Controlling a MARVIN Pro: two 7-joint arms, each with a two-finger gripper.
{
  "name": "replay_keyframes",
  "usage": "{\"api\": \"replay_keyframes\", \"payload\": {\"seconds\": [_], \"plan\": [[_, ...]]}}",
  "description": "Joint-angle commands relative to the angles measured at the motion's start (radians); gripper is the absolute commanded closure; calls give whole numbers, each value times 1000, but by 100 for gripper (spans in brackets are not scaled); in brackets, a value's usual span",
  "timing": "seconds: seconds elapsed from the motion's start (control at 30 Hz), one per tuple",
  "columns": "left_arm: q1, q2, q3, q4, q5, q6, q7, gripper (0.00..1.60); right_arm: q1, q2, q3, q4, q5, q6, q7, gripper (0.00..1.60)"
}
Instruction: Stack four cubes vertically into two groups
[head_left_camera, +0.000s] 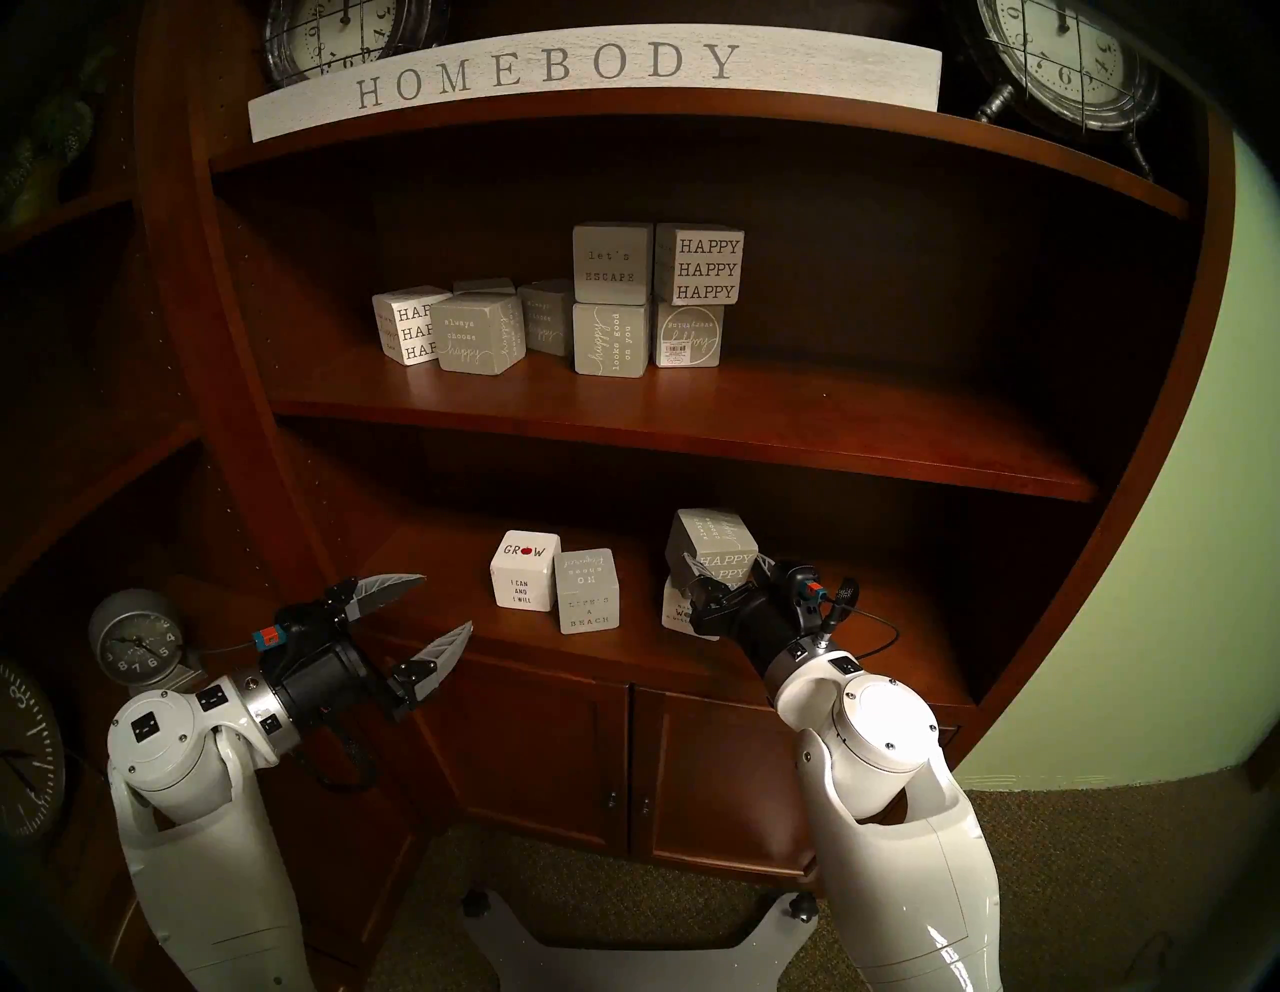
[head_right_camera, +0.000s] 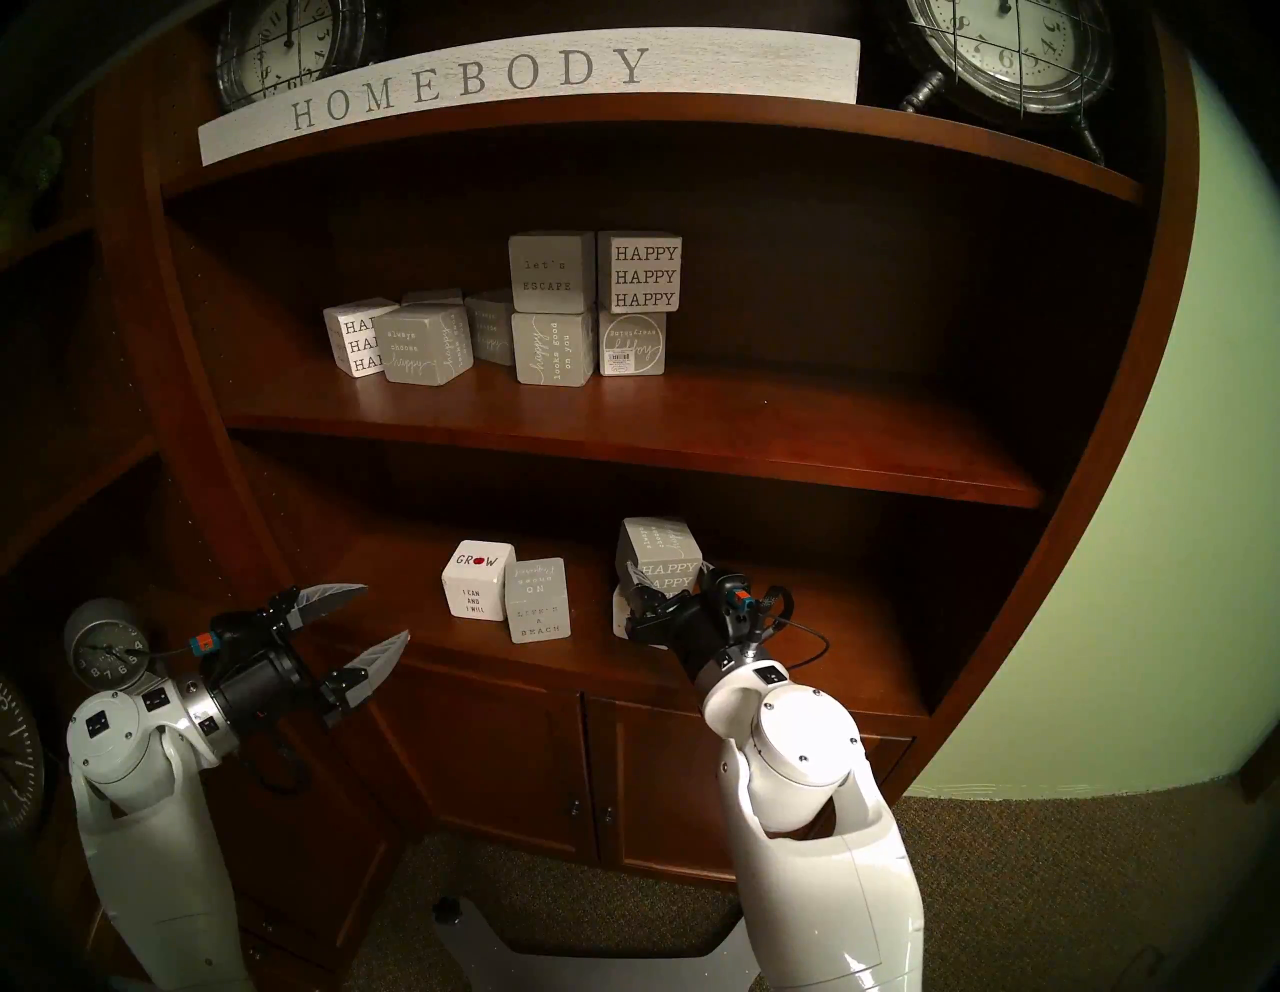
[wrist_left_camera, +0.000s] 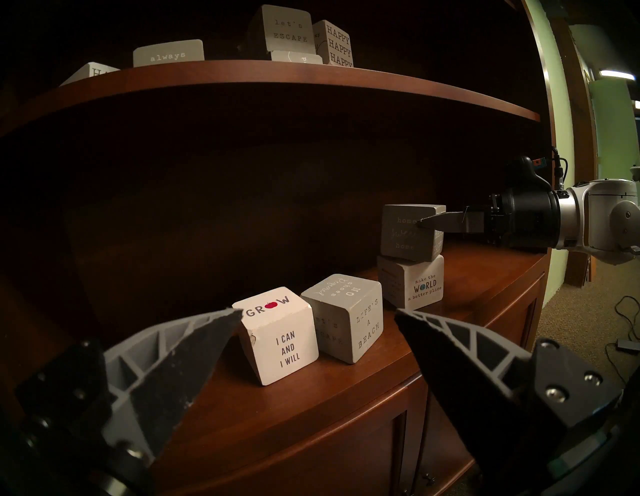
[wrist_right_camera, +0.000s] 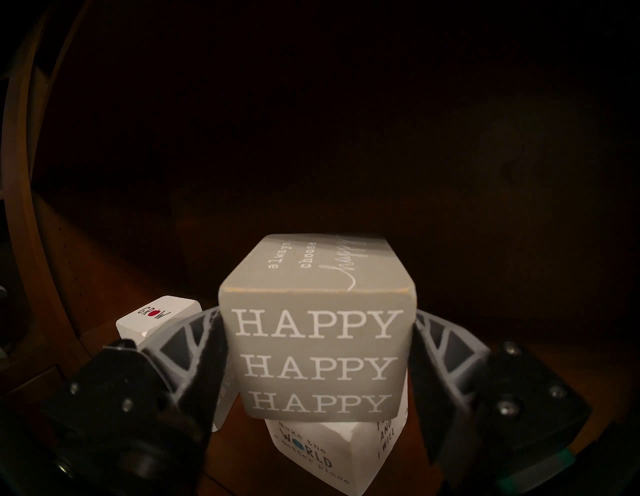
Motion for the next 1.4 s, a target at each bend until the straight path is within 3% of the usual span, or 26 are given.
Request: {"api": "replay_keyframes", "payload": {"seconds": [0.0, 0.2, 1.37], "plan": [[1, 2, 2, -13, -3, 0, 2, 0, 16, -4, 2, -11, 4, -3, 2, 51], [1, 2, 2, -13, -3, 0, 2, 0, 19, -3, 3, -10, 4, -4, 4, 0], [1, 2, 2, -12, -3, 0, 1, 0, 7, 15, -1, -104, -30, -93, 44, 0]]}}
